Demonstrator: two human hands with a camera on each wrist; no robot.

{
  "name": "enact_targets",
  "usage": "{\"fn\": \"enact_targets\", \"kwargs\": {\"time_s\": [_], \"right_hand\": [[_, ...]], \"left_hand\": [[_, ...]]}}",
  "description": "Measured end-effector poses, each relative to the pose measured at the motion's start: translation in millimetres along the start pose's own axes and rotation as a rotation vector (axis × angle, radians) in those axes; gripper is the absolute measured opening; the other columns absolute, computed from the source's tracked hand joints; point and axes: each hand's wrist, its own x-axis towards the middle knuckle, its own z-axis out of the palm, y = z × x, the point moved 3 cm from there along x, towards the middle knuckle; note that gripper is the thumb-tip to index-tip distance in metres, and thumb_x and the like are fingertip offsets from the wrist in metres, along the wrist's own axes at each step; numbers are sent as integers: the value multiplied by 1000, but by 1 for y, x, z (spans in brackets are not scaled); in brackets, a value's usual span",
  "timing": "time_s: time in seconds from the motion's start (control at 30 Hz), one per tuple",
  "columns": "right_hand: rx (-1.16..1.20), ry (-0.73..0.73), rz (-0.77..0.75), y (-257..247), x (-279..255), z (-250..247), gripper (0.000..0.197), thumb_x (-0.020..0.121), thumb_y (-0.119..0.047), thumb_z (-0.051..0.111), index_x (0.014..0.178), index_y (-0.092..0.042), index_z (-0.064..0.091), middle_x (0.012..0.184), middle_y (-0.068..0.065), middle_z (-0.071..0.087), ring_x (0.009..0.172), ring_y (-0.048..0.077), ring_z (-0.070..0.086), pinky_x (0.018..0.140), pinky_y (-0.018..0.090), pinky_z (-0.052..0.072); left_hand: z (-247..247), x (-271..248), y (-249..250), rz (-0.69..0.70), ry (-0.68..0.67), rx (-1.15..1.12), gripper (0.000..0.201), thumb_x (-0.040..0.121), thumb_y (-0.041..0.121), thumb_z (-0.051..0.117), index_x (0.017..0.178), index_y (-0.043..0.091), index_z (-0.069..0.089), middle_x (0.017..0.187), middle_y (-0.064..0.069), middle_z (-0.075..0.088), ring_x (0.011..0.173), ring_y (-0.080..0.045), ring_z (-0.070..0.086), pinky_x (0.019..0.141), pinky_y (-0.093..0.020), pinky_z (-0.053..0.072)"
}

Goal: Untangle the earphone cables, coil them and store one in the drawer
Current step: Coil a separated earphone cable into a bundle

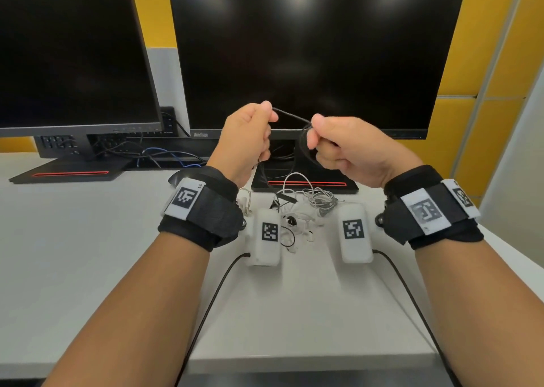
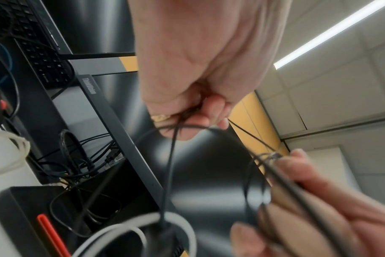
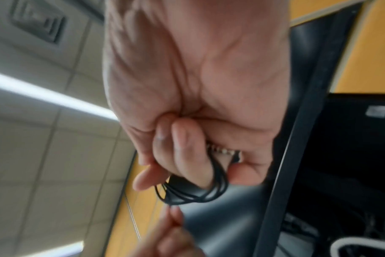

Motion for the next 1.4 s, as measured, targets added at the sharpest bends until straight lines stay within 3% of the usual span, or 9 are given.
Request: {"fn": "enact_targets", "kwargs": {"time_s": [0.17, 0.3, 0.43, 0.63, 0.8, 0.93, 1.13, 1.27, 1.4], "right_hand": [[493, 119, -194, -9, 0, -5, 32, 107, -27, 28, 103, -18, 59, 93, -5, 73, 89, 17, 71, 89, 36, 51], [111, 285, -191, -1, 4, -11, 28, 106, -32, 35, 109, -35, 63, 131, -21, 55, 130, 2, 47, 108, 35, 31], [-316, 288, -162, 3, 9, -3, 29, 105, -30, 39, 91, -32, 65, 92, -11, 67, 93, 3, 60, 97, 35, 45], [-47, 99, -19, -2, 2, 1, 44, 106, -37, 33, 76, -13, 55, 43, -8, 35, 44, 10, 36, 65, 24, 40], [535, 157, -200, -12, 0, -7, 36, 107, -32, 26, 87, -19, 52, 80, -3, 74, 82, 14, 72, 84, 30, 52], [332, 285, -276, -8, 1, -15, 30, 106, -28, 33, 98, -26, 62, 128, -17, 61, 124, 3, 55, 105, 35, 38], [-336, 304, -143, 3, 8, -8, 30, 104, -32, 41, 94, -25, 68, 106, 3, 69, 109, 15, 60, 96, 32, 45], [-316, 175, -9, 2, 3, 0, 43, 103, -42, 38, 75, -18, 59, 52, -4, 55, 81, 25, 65, 90, 32, 42], [29, 192, -35, -4, 0, -6, 43, 105, -34, 36, 68, -16, 49, 43, -4, 41, 54, 16, 50, 82, 31, 45]], "left_hand": [[14, -10, -3, -77, -301, 333, 26, 101, 29, 43, 99, 23, 68, 62, 6, 42, 51, -7, 35, 52, -23, 36], [24, -23, 1, -82, -581, 362, 21, 101, 27, 47, 106, 27, 67, 65, 7, 48, 57, -7, 43, 58, -18, 43], [24, -19, 9, 6, -444, 96, 20, 101, 17, 46, 94, 14, 64, 63, 7, 51, 59, -6, 49, 63, -18, 47], [12, -7, 6, 3, -167, -15, 16, 101, 18, 46, 92, 17, 60, 66, 5, 49, 55, -4, 46, 57, -19, 47], [23, -11, -3, -36, -276, 134, 17, 101, 18, 47, 91, 14, 62, 63, 6, 51, 52, -5, 47, 57, -20, 47], [31, -22, -1, -67, -544, 236, 24, 102, 18, 45, 95, 13, 67, 70, 4, 64, 69, -9, 63, 75, -23, 54], [26, -17, 8, 64, -402, 96, 25, 102, 17, 45, 93, 17, 68, 91, 1, 71, 92, -12, 67, 95, -34, 49], [15, -9, 4, 131, -188, 191, 27, 102, 21, 43, 91, 23, 67, 92, 5, 66, 89, -5, 60, 86, -25, 49], [18, -9, 3, 100, -217, 239, 26, 102, 19, 43, 87, 20, 64, 85, 5, 64, 74, 4, 59, 64, -6, 43]]}}
